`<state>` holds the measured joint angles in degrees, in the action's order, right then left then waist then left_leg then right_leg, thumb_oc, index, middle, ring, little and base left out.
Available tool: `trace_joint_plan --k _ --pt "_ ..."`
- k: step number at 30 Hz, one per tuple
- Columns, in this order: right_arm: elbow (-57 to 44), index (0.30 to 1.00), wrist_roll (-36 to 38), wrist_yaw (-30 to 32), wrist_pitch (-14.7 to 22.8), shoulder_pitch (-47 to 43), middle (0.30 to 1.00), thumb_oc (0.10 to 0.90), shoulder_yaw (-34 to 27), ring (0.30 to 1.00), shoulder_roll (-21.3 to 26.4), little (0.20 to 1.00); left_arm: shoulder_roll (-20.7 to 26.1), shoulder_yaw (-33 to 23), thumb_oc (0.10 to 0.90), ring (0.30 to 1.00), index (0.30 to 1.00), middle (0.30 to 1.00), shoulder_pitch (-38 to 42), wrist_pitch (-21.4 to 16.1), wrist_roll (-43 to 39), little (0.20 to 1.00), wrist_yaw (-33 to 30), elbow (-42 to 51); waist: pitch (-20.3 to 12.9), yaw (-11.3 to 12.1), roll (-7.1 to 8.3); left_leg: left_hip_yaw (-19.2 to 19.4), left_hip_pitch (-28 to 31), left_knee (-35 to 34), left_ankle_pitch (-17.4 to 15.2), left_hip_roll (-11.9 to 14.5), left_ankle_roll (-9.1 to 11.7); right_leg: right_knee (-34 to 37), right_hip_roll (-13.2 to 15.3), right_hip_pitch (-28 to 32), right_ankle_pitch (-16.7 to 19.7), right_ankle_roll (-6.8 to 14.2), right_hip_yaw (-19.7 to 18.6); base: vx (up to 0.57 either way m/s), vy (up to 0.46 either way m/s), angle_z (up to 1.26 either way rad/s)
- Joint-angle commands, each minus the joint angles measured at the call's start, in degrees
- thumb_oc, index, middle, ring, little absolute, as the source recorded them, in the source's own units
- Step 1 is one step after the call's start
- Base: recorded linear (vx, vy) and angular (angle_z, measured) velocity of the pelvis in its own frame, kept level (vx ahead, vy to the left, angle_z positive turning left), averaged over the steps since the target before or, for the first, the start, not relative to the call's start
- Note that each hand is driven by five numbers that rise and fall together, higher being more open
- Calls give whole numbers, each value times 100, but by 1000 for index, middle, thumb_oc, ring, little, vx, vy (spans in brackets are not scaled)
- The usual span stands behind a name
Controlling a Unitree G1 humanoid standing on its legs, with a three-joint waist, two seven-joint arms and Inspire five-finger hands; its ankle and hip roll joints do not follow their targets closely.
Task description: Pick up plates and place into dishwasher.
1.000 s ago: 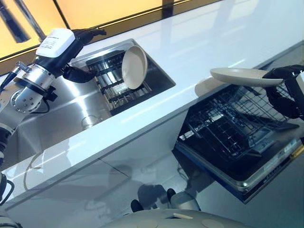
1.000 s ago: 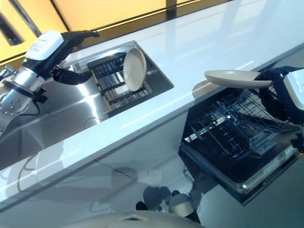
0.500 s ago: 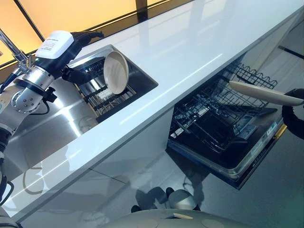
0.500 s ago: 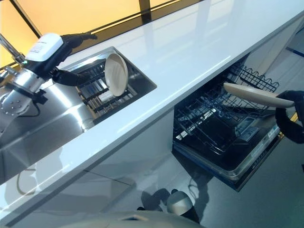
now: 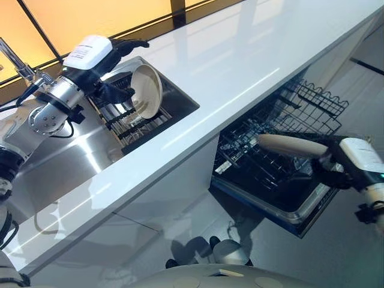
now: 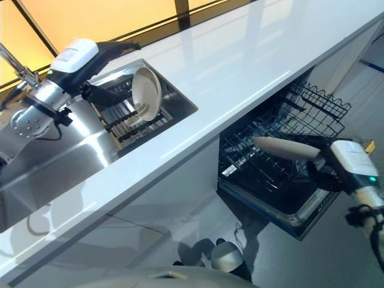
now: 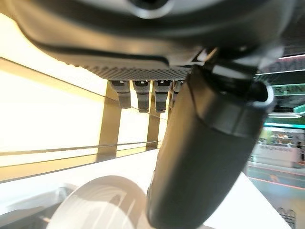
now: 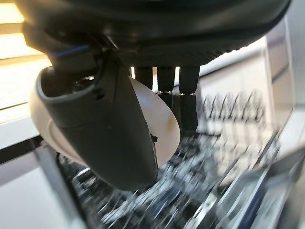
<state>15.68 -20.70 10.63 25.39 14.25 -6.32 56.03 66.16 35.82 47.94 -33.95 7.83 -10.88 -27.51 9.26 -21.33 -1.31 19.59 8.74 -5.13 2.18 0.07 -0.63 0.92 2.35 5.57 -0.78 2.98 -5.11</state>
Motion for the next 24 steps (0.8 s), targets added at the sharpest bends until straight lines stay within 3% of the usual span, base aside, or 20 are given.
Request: trace_joint_plan --k 1,4,7,12,15,17,24 --pt "-177 300 1047 -243 -498 -809 300 100 -556 300 416 200 -50 -280 800 900 900 900 931 -15 -570 900 -463 -222 -448 245 -127 -152 122 111 -480 -214 -108 -183 -432 -376 195 392 474 2 -23 5" --pt "-137 300 1159 -443 -628 -932 300 100 -422 300 410 200 -58 -199 800 900 900 900 997 -10 -612 900 -491 -207 -444 276 -123 -167 117 116 -481 -213 -108 -190 -423 -376 191 390 497 -2 -16 4" --pt "113 300 1349 -851 -1145 -1363 300 100 116 300 306 200 -139 -65 800 900 900 900 1115 87 -672 900 -545 -120 -424 377 -114 -201 114 117 -482 -203 -104 -188 -404 -365 186 380 534 -6 -23 2" --pt "754 300 1353 -941 -1892 -2119 300 100 860 300 126 200 -277 220 800 900 900 900 1368 179 -734 900 -601 -52 -413 505 -112 -223 126 126 -487 -182 -86 -159 -388 -322 190 359 579 2 -24 10" --pt "1056 300 1420 -967 -2095 -2412 300 100 1102 300 83 200 -345 346 800 900 900 900 1489 240 -754 900 -617 -26 -405 547 -120 -235 124 141 -497 -173 -81 -162 -381 -315 187 352 592 2 -9 6" --pt "1403 300 1511 -1091 -2523 -2784 300 100 1439 300 -6 200 -413 502 800 900 900 900 1623 267 -773 900 -646 24 -393 609 -127 -246 131 153 -504 -159 -72 -153 -374 -291 186 334 610 2 -8 2" --pt "2094 300 1732 -1504 -3046 -3454 300 100 1937 300 -243 200 -564 800 800 900 900 900 1948 426 -927 900 -615 132 -363 711 -141 -270 148 176 -517 -131 -57 -144 -362 -246 180 307 643 0 -11 10"
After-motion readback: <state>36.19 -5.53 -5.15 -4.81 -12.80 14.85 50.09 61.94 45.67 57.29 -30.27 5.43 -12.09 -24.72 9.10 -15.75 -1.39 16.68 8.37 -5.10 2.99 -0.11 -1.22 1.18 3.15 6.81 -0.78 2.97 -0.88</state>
